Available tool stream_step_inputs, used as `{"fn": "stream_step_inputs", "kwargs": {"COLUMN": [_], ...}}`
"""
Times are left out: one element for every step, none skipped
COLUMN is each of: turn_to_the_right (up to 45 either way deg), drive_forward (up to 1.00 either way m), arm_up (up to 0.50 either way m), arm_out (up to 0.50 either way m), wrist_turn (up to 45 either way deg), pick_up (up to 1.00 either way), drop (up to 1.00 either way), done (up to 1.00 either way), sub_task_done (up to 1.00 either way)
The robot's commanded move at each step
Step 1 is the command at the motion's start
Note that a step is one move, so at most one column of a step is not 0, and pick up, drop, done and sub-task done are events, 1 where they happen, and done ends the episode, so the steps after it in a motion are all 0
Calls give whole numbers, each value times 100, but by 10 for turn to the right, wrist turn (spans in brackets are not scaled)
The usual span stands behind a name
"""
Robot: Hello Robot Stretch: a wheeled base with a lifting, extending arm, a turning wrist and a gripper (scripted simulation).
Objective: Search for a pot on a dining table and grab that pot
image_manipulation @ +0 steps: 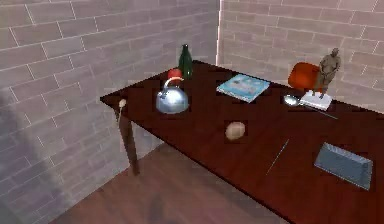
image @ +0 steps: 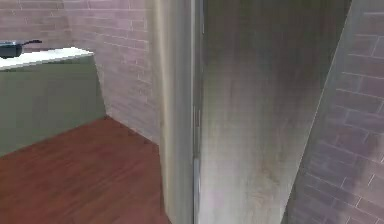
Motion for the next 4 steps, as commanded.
{"fn": "stream_step_inputs", "kwargs": {"turn_to_the_right": [450,450,210,0], "drive_forward": [0,0,0,30], "arm_up": [0,0,0,0], "arm_out": [0,0,0,0], "wrist_turn": [0,0,0,0], "pick_up": [0,0,0,0], "drop": [0,0,0,0], "done": [0,0,0,0], "sub_task_done": [0,0,0,0]}}
